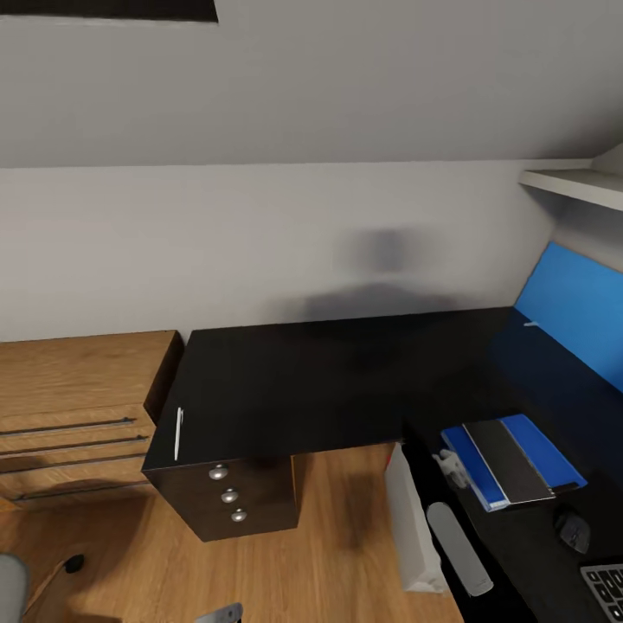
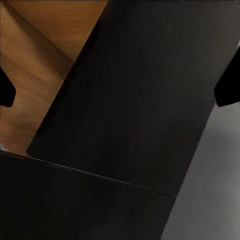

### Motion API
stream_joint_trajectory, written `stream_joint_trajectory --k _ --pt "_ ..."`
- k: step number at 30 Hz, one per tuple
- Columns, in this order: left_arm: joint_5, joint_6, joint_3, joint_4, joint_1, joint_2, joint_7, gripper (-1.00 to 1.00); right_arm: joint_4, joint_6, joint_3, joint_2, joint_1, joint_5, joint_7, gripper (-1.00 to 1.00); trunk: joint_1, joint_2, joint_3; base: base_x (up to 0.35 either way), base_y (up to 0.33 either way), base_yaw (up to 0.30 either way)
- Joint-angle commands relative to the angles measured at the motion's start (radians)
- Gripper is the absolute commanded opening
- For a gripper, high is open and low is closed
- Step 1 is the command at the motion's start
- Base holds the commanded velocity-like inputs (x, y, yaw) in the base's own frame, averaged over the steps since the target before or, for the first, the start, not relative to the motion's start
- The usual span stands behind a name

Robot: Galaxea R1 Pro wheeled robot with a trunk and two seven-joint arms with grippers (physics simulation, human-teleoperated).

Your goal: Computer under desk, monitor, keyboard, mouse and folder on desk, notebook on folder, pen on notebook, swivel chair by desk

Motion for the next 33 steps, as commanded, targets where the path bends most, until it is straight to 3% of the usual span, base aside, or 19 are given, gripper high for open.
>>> stream_joint_trajectory --k 1,17,22,33 --pt "0.01 -0.007 -0.008 0.0 -0.001 0.001 0.007 1.0 -0.019 -0.008 0.005 -0.002 -0.001 -0.009 0.007 1.0 0.0 -0.001 -0.001 0.0 0.0 0.019" --pt "0.01 -0.008 -0.008 0.0 -0.001 0.001 0.007 1.0 -0.048 -0.018 0.0 0.001 -0.001 -0.011 0.023 1.0 0.0 -0.001 -0.001 0.0 0.0 0.003" --pt "0.01 -0.008 -0.008 0.0 -0.001 0.001 0.007 1.0 -0.04 -0.07 0.007 0.002 -0.001 -0.007 0.021 1.0 0.0 -0.001 0.004 0.0 0.0 0.155" --pt "0.01 -0.008 -0.008 0.0 -0.001 0.001 0.007 1.0 -0.014 -0.091 0.01 0.029 -0.001 0.007 0.021 1.0 0.0 -0.001 0.017 0.0 0.0 0.172"
